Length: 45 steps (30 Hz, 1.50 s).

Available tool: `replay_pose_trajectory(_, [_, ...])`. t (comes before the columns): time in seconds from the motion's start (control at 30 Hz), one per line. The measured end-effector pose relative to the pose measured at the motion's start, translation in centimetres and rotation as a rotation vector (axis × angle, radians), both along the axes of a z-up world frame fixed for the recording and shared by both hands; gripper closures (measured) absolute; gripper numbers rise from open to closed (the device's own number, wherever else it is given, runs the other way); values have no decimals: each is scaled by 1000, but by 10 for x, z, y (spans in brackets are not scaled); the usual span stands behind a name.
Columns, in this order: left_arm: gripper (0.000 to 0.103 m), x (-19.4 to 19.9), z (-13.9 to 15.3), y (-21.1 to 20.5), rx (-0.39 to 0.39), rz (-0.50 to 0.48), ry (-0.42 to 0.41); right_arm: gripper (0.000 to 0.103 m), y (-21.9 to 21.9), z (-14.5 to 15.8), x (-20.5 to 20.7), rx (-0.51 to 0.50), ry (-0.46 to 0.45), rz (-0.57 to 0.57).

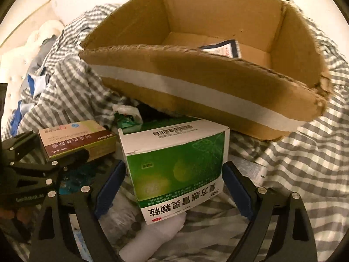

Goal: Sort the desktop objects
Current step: 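Grasp the green-and-white box with the right gripper while the left gripper grasps the amoxicillin box, then lift both medicine boxes and carry them over the cardboard box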

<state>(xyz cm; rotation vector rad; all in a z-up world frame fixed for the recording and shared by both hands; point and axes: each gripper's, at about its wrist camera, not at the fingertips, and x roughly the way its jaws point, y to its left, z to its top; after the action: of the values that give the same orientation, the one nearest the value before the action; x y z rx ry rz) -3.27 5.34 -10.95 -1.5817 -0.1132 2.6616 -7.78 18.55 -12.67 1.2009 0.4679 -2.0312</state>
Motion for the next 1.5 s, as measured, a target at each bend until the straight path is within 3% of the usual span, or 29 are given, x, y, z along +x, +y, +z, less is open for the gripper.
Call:
replay_pose_trajectory(0.1, [27, -5, 0, -5, 8, 6, 7, 13, 2, 3, 5, -5, 5, -4])
replay_pose_trajectory(0.27, [27, -4, 14, -23, 35, 78, 59, 12, -9, 30, 34, 15, 155, -42])
replay_pose_trajectory(0.37, [27, -1, 34, -39, 53, 121, 123, 12, -23, 34, 37, 5, 144, -119])
replay_pose_trajectory(0.43, [27, 0, 51, -52, 48, 155, 175, 12, -28, 28, 36, 0, 111, -158])
replay_pose_trajectory(0.53, [27, -1, 70, -72, 29, 204, 238, 12, -44, 10, 43, 56, 131, -224])
replay_pose_trajectory(0.6, [27, -2, 74, -80, 21, 225, 264, 5, -53, 4, 47, 82, 148, -244])
replay_pose_trajectory(0.63, [27, -3, 74, -83, 22, 229, 267, 0, -59, 2, 50, 115, 189, -254])
replay_pose_trajectory(0.73, [27, -6, 67, -90, 54, 227, 246, 0, -78, -8, 51, 190, 335, -288])
replay_pose_trajectory(0.83, [27, -7, 60, -91, 63, 220, 224, 0, -79, -20, 45, 254, 373, -293])
replay_pose_trajectory(0.9, [27, -7, 57, -90, 65, 212, 217, 0, -64, -21, 38, 252, 327, -308])
replay_pose_trajectory(0.97, [27, -7, 55, -87, 61, 202, 212, 0, -40, -14, 27, 200, 243, -355])
replay_pose_trajectory(1.07, [27, -8, 51, -80, 52, 184, 202, 0, -8, 3, 17, 123, 195, -421])
replay_pose_trajectory(1.27, [27, -10, 43, -68, 41, 145, 180, 0, 33, 40, 16, 77, 249, -480])
replay_pose_trajectory(1.37, [27, -12, 38, -60, 34, 124, 169, 0, 59, 46, 9, 12, 152, -520])
replay_pose_trajectory(1.5, [27, -14, 33, -48, 25, 97, 159, 0, 60, 49, 14, -27, 121, -518])
